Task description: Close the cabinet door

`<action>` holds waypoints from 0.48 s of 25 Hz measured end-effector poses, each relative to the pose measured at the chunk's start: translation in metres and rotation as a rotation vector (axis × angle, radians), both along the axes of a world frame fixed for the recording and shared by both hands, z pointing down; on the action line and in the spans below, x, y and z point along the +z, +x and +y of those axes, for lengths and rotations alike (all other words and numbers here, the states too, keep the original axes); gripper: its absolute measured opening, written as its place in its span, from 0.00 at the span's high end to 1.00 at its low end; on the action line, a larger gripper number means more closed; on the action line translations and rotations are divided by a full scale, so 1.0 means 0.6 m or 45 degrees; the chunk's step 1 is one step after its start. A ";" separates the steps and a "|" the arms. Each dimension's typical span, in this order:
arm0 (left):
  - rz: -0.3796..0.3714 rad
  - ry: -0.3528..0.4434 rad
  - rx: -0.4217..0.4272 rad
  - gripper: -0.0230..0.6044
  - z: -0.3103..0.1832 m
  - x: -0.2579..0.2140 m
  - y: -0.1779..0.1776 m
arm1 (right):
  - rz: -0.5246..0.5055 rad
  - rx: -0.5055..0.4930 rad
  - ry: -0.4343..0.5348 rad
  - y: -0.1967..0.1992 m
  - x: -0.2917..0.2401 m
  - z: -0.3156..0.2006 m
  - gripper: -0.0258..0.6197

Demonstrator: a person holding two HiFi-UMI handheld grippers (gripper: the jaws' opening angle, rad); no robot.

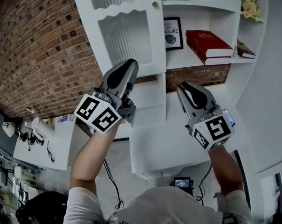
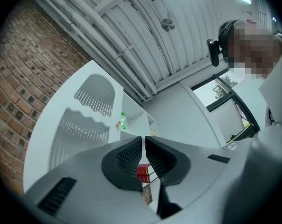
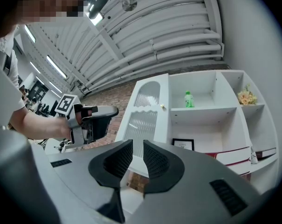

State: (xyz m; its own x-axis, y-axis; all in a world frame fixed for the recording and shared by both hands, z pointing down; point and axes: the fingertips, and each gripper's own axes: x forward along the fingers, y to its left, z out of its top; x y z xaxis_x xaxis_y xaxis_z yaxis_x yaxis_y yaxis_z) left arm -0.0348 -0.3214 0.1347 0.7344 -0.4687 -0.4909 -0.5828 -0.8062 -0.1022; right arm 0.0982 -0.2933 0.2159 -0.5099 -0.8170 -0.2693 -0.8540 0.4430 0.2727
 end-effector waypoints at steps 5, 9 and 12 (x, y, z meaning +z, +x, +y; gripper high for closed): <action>0.004 -0.057 0.002 0.91 0.003 0.039 -0.004 | -0.002 -0.009 -0.019 -0.007 0.007 0.004 0.83; -0.002 -0.110 0.011 0.91 0.003 0.075 -0.002 | 0.010 -0.021 -0.031 -0.011 0.018 0.006 0.85; -0.008 -0.138 0.016 0.91 0.009 0.100 0.000 | 0.000 -0.020 -0.051 -0.010 0.031 0.007 0.85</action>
